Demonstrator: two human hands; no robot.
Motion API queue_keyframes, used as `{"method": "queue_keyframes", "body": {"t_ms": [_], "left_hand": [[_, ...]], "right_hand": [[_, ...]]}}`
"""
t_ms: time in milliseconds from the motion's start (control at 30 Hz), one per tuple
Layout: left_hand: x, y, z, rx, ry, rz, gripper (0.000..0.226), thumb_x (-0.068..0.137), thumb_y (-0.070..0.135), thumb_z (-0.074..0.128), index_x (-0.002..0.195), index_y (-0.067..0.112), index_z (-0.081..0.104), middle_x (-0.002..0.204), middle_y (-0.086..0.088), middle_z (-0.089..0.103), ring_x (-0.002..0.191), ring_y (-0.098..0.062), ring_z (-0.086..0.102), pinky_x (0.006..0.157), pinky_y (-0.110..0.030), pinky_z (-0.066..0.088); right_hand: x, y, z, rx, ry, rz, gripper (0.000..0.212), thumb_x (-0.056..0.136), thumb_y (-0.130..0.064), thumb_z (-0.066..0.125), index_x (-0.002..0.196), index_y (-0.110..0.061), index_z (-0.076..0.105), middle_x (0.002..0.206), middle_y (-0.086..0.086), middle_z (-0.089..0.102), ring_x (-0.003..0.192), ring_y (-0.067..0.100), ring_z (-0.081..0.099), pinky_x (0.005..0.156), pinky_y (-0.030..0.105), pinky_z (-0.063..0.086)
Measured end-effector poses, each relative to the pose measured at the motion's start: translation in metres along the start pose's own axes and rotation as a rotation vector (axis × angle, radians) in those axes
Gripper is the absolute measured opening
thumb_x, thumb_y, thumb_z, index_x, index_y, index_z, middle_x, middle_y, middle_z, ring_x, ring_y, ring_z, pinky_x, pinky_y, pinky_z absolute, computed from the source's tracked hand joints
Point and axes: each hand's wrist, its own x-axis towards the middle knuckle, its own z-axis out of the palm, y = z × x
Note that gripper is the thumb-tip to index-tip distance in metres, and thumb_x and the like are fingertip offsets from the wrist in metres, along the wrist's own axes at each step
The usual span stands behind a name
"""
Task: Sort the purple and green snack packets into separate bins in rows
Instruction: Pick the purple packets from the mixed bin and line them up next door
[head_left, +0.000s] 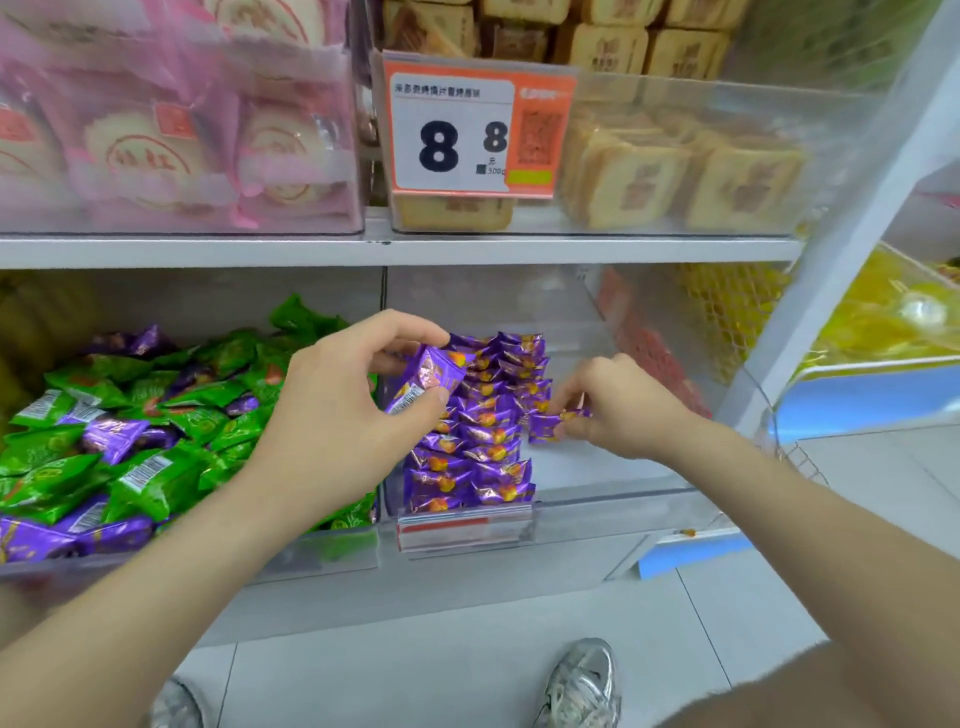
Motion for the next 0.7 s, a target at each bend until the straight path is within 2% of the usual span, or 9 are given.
{"method": "queue_keyframes", "body": {"t_ms": [133, 267, 367, 567, 700], "left_hand": [[-0.001, -0.001, 0.003, 0.028, -0.023, 0.026, 0.038, 0.082, 0.018, 0.083, 0.112, 0.039, 0.072, 0.101, 0.020, 0.075, 0.097, 0.001, 0.069, 0.078, -0.003, 0.041], [-0.001, 0.000, 0.003, 0.035, -0.025, 0.039, 0.039, 0.082, 0.017, 0.083, 0.113, 0.040, 0.071, 0.102, 0.021, 0.074, 0.098, 0.002, 0.068, 0.079, -0.002, 0.040], [-0.001, 0.000, 0.003, 0.049, -0.023, 0.048, 0.039, 0.082, 0.018, 0.084, 0.112, 0.039, 0.072, 0.102, 0.022, 0.074, 0.098, 0.004, 0.068, 0.079, -0.001, 0.040], [-0.004, 0.001, 0.004, 0.038, -0.036, 0.058, 0.040, 0.084, 0.017, 0.083, 0.115, 0.040, 0.072, 0.105, 0.024, 0.073, 0.101, 0.005, 0.066, 0.081, 0.000, 0.039], [-0.003, 0.002, 0.002, 0.040, -0.028, 0.085, 0.040, 0.085, 0.016, 0.084, 0.116, 0.039, 0.072, 0.106, 0.026, 0.072, 0.103, 0.005, 0.066, 0.084, 0.001, 0.038]], "right_hand": [[0.001, -0.003, 0.010, -0.018, 0.039, -0.045, 0.024, 0.081, -0.040, 0.088, 0.102, -0.031, 0.082, 0.088, -0.012, 0.059, 0.081, 0.013, 0.059, 0.074, 0.035, 0.051], [0.003, -0.006, 0.012, -0.029, 0.063, -0.095, 0.026, 0.081, -0.037, 0.089, 0.102, -0.024, 0.082, 0.083, -0.014, 0.054, 0.076, 0.012, 0.052, 0.072, 0.032, 0.047], [0.004, -0.007, 0.013, -0.039, 0.079, -0.112, 0.025, 0.079, -0.038, 0.089, 0.099, -0.024, 0.082, 0.077, -0.018, 0.050, 0.076, 0.014, 0.057, 0.073, 0.035, 0.051], [0.007, -0.006, 0.018, -0.029, 0.092, -0.111, 0.027, 0.076, -0.043, 0.088, 0.098, -0.029, 0.079, 0.088, -0.012, 0.066, 0.081, 0.012, 0.063, 0.075, 0.039, 0.057], [0.007, -0.005, 0.017, -0.013, 0.104, -0.111, 0.028, 0.074, -0.039, 0.090, 0.096, -0.026, 0.079, 0.084, -0.014, 0.063, 0.079, 0.010, 0.062, 0.075, 0.035, 0.056]]}}
